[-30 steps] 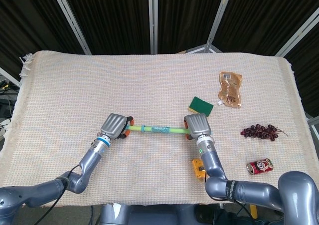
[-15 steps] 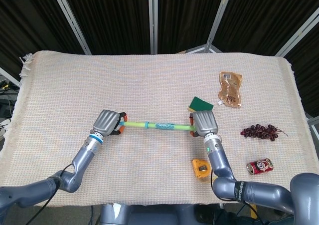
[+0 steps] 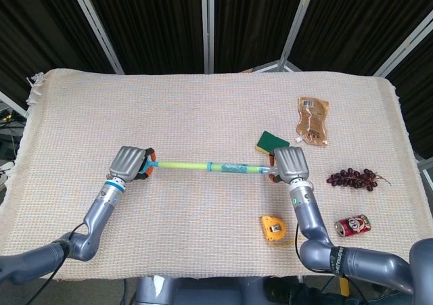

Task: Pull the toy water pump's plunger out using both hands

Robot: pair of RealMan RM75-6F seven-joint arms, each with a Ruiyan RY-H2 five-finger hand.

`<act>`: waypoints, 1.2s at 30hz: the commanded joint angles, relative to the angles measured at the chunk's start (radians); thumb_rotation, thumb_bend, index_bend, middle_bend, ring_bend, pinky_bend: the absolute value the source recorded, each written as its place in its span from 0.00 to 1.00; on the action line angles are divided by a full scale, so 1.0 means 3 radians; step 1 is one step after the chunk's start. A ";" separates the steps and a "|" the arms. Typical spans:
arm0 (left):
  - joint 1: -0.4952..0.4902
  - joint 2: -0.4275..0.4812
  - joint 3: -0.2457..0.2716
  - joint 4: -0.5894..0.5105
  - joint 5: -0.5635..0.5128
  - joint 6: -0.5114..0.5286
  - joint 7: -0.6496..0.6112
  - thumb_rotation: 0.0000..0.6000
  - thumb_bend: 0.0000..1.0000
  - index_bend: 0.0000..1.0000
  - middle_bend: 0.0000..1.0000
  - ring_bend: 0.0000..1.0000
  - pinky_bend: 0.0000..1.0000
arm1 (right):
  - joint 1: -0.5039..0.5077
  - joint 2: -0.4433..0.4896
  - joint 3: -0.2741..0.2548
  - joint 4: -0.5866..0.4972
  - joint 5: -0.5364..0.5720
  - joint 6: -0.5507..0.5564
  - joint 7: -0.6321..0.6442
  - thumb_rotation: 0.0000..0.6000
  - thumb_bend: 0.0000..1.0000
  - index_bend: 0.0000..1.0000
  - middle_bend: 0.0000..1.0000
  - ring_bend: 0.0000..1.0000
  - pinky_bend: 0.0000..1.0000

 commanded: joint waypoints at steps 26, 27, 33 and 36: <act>0.0173 0.0179 0.0041 0.0305 0.0013 -0.0015 -0.0408 1.00 0.47 0.78 0.79 0.79 1.00 | -0.0159 0.0268 -0.0002 0.0037 -0.0116 -0.0001 0.0202 1.00 0.56 0.77 1.00 1.00 1.00; 0.0176 0.0184 0.0042 0.0312 0.0018 -0.0017 -0.0422 1.00 0.47 0.78 0.79 0.79 1.00 | -0.0162 0.0273 -0.0002 0.0036 -0.0120 -0.0004 0.0208 1.00 0.56 0.77 1.00 1.00 1.00; 0.0200 0.0208 0.0043 0.0348 0.0028 -0.0021 -0.0486 1.00 0.47 0.78 0.79 0.79 1.00 | -0.0172 0.0292 0.0003 0.0025 -0.0134 -0.0008 0.0224 1.00 0.56 0.77 1.00 1.00 1.00; 0.0215 0.0219 0.0043 0.0371 0.0026 -0.0025 -0.0515 1.00 0.47 0.78 0.79 0.79 1.00 | -0.0173 0.0296 0.0007 0.0016 -0.0144 0.0001 0.0218 1.00 0.56 0.77 1.00 1.00 1.00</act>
